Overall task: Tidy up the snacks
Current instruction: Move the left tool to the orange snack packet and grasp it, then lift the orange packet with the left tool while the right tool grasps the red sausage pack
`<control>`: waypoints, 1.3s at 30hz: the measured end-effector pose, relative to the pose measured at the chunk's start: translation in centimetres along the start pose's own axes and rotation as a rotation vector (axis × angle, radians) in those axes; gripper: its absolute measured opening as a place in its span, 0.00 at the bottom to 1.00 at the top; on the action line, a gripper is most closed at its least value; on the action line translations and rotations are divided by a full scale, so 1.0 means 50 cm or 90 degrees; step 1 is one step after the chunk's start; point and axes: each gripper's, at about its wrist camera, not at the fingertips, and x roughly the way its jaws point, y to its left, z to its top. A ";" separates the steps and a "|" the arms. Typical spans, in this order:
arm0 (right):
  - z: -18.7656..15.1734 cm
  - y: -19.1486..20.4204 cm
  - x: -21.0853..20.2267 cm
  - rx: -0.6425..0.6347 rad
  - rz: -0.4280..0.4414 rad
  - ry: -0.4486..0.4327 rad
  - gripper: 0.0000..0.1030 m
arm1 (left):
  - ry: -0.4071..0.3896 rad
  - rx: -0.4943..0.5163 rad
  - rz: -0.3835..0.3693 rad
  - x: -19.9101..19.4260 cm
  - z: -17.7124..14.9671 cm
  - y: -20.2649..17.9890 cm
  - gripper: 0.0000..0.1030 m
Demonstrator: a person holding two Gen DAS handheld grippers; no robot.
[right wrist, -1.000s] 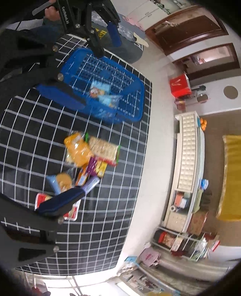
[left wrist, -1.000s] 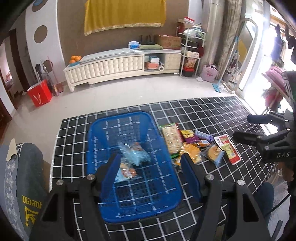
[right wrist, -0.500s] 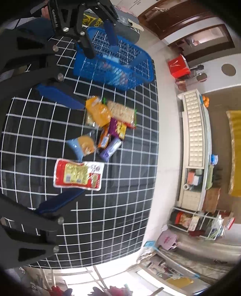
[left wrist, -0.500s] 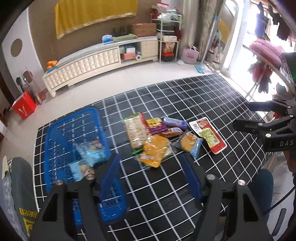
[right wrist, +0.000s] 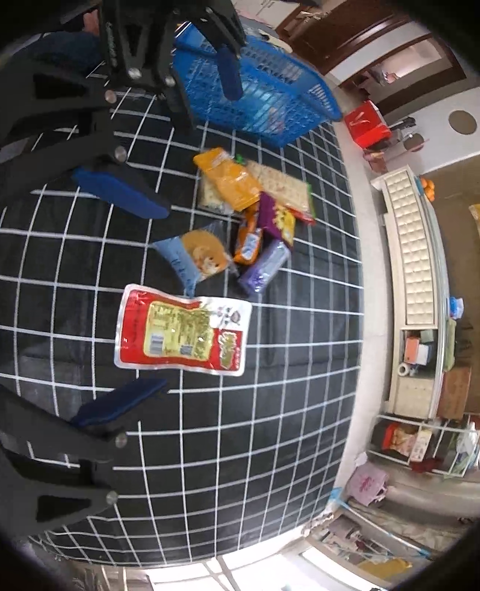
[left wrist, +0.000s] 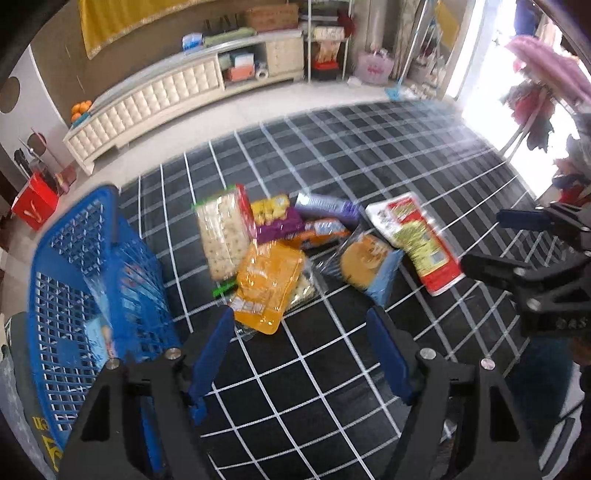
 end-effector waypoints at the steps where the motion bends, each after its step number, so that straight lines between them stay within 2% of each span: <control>1: -0.003 -0.002 0.008 -0.003 -0.001 0.000 0.87 | 0.010 -0.007 0.005 0.018 -0.001 0.001 0.70; 5: -0.011 -0.021 0.043 -0.008 0.004 -0.001 0.87 | 0.039 -0.034 0.024 0.081 -0.006 0.016 0.70; 10: -0.011 -0.050 0.073 0.011 0.040 -0.014 0.87 | 0.058 -0.078 0.029 0.132 0.010 0.037 0.70; 14: -0.008 -0.072 0.086 0.031 0.050 -0.019 0.87 | 0.066 -0.059 0.056 0.165 0.035 0.036 0.70; 17: -0.010 -0.084 0.089 0.038 0.057 -0.020 0.87 | 0.080 -0.053 0.097 0.194 0.046 0.042 0.70; 20: -0.013 -0.094 0.088 0.041 0.063 -0.024 0.87 | 0.097 -0.071 0.078 0.217 0.049 0.056 0.70; 23: -0.014 -0.108 0.089 0.050 0.065 -0.024 0.87 | 0.091 -0.090 0.064 0.224 0.047 0.066 0.70; 26: -0.012 -0.117 0.092 0.064 0.065 -0.022 0.87 | 0.098 -0.104 0.030 0.222 0.050 0.073 0.58; 29: -0.011 -0.124 0.090 0.072 0.062 -0.021 0.87 | 0.097 -0.101 0.026 0.218 0.051 0.070 0.49; 31: -0.009 -0.123 0.089 0.071 0.062 -0.020 0.87 | 0.095 -0.092 0.023 0.209 0.045 0.062 0.37; 32: -0.009 -0.123 0.089 0.071 0.062 -0.019 0.87 | 0.092 -0.088 0.021 0.204 0.041 0.056 0.35; 36: -0.007 -0.121 0.094 0.078 0.065 -0.010 0.87 | 0.067 -0.074 0.014 0.166 0.025 0.042 0.09; 39: -0.006 -0.122 0.094 0.091 0.067 -0.005 0.87 | 0.071 -0.077 -0.001 0.146 0.017 0.020 0.09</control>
